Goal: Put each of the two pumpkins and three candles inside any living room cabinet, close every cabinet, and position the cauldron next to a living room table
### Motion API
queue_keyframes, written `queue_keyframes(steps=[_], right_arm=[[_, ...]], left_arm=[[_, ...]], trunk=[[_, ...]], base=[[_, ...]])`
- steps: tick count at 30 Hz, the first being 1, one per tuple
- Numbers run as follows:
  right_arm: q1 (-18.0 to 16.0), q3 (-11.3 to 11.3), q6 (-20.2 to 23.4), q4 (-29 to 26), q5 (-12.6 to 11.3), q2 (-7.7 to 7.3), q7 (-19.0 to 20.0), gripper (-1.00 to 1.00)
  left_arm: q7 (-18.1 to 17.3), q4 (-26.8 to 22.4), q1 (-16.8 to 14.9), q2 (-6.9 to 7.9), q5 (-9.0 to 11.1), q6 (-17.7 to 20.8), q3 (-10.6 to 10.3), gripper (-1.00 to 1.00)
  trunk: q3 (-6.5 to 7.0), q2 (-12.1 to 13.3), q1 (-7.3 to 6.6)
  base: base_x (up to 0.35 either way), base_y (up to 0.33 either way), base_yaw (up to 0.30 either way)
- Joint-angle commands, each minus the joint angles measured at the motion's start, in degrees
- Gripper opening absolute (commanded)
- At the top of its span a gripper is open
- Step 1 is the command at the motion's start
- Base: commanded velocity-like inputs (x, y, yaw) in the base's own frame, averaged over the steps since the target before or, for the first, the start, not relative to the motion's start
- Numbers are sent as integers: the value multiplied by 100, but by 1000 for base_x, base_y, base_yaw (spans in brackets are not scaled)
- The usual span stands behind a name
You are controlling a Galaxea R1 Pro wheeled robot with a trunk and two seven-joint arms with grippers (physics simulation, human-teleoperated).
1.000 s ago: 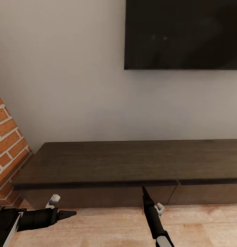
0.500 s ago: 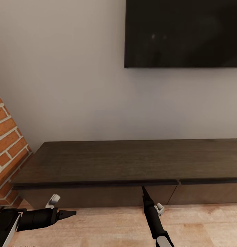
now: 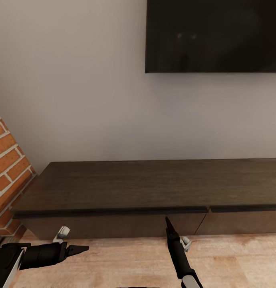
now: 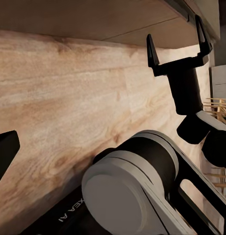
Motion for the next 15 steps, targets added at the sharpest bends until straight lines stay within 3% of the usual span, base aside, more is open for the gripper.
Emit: queue_keyframes(steps=[1, 8, 15], right_arm=[[0, 0, 0, 0, 0, 0, 0, 100], [1, -8, 0, 4, 0, 0, 1, 100], [-6, -9, -1, 68, 0, 0, 1, 100]], left_arm=[[0, 0, 0, 1, 0, 0, 3, 100], [0, 0, 0, 8, 0, 0, 6, 100], [0, 0, 0, 3, 0, 0, 5, 100]], trunk=[[0, 0, 0], [0, 0, 0], [0, 0, 0]], base=[[50, 0, 0], [167, 0, 0], [25, 0, 0]])
